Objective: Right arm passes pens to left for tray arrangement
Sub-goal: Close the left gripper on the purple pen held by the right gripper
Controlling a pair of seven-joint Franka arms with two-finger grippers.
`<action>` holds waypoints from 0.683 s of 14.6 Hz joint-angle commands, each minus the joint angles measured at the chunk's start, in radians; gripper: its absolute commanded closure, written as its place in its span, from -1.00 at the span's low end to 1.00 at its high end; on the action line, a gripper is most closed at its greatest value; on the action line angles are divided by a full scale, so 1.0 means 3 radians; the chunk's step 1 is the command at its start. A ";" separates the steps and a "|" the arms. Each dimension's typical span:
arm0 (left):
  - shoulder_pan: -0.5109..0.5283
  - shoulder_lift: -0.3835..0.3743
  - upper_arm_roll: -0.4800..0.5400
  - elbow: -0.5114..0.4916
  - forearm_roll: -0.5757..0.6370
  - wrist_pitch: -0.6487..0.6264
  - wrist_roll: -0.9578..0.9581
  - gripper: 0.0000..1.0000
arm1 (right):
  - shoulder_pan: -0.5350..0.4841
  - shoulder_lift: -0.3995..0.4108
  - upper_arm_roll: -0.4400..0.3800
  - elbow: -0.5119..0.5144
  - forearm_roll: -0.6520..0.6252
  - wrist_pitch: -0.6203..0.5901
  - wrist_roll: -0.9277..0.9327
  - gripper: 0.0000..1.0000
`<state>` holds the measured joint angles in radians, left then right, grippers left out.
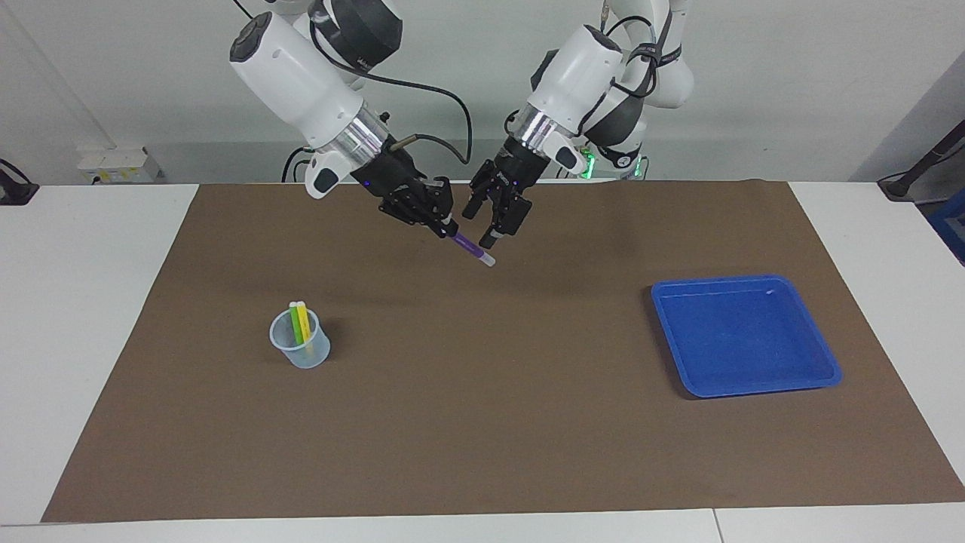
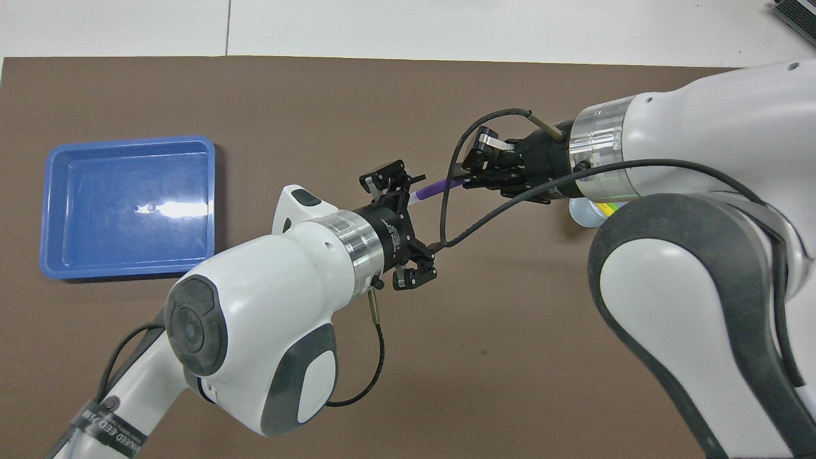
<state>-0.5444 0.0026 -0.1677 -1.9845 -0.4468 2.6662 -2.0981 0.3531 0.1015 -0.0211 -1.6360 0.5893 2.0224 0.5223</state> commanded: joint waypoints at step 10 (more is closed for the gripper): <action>-0.0087 0.0201 0.0048 0.0024 -0.0080 0.0327 -0.0113 -0.61 | 0.0020 0.0014 -0.0006 -0.0059 0.0102 0.0116 0.0028 0.79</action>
<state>-0.5474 0.0529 -0.1678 -1.9845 -0.4477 2.7417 -2.1115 0.3550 0.1047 -0.0215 -1.6449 0.5893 2.0299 0.5225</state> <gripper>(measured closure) 0.141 0.815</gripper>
